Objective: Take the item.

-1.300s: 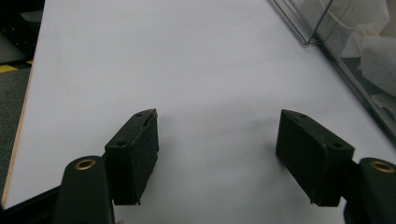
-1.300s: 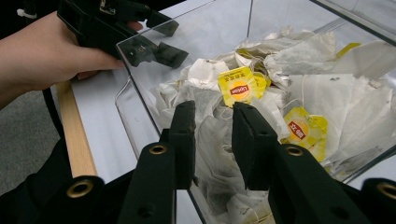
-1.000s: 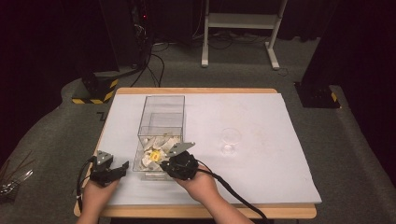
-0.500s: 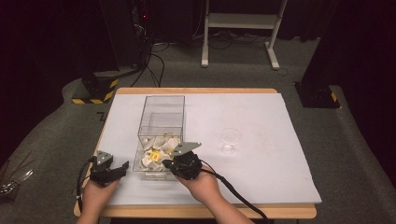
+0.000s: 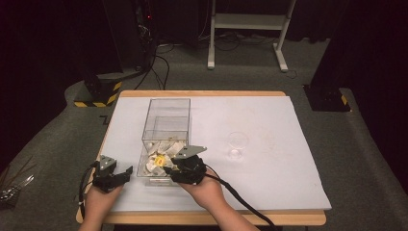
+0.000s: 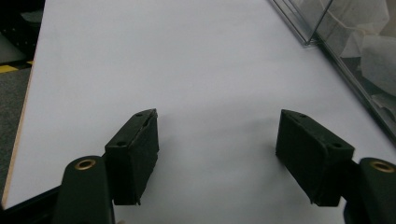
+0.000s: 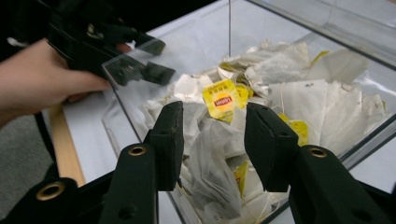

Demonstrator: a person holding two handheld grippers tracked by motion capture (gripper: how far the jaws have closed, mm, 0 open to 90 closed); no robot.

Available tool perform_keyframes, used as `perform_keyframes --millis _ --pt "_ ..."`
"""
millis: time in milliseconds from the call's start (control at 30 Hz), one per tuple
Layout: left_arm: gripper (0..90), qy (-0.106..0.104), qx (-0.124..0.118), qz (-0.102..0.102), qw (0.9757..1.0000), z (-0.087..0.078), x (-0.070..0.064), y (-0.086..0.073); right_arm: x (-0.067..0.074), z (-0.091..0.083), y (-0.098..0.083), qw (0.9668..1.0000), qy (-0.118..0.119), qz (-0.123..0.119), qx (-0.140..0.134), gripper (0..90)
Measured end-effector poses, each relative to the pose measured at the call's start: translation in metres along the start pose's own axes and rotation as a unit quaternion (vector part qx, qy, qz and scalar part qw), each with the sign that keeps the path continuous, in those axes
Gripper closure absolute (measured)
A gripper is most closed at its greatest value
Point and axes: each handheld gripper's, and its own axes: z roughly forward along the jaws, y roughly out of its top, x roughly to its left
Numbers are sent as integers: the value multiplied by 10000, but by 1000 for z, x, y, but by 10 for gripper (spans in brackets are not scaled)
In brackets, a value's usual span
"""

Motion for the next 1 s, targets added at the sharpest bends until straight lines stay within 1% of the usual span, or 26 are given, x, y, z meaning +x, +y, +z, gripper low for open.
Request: perform_keyframes --millis 67,133,200,267,300,333,400,633,800,1000 --pt "300 -1 0 -2 10000 0 0 0 1 3 0 9999 -35 -56 122 584" --pt "300 -2 0 -2 10000 0 0 0 2 6 -1 9996 -59 -120 238 619" --pt "300 -1 0 -2 10000 0 0 0 3 7 -2 9994 -5 -164 314 704" --pt "300 0 0 -1 10000 0 0 0 3 8 -2 9992 14 -199 353 842" --pt "300 0 0 -2 10000 0 0 0 4 8 -3 9990 54 -236 381 875" --pt "300 0 -1 -1 10000 0 0 0 4 7 -3 9989 63 -246 388 889" --pt "300 0 0 0 10000 0 0 0 4 6 -3 9990 121 -246 352 896" --pt "300 1 0 0 10000 0 0 0 2 -6 -2 9998 47 -185 26 897" --pt "300 0 -1 0 10000 0 0 0 1 -10 -1 9997 28 -172 -141 897" --pt "300 3 2 0 10000 0 0 0 1 -12 0 9995 18 -183 -260 897"
